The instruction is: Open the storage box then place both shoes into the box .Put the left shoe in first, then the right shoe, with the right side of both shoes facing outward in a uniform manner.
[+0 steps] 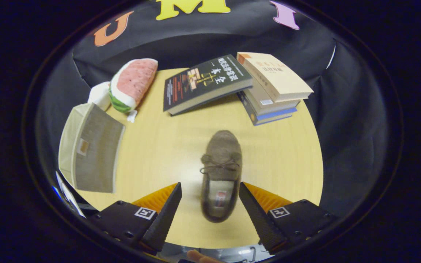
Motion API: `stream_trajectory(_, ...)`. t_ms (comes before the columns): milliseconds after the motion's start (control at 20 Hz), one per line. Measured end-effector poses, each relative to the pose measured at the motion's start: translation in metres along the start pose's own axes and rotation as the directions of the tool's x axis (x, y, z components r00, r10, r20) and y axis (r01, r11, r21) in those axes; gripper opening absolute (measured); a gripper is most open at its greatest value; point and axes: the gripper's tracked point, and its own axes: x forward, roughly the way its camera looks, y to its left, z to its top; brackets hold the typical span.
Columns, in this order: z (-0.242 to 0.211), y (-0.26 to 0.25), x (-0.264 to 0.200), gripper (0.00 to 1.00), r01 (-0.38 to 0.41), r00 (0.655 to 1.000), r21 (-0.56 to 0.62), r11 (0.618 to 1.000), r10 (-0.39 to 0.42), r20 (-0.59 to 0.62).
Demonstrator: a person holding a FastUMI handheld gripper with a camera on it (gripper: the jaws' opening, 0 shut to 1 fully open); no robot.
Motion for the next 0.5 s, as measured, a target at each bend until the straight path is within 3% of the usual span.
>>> stream_trajectory(200, -0.014, -0.045, 0.041, 0.97, 0.101, 0.994, 0.011, 0.995, -0.1, -0.051)
stream_trajectory(500, -0.02, -0.064, 0.078, 0.88, 0.112, 0.989, 0.103, 0.988, -0.1, -0.111)
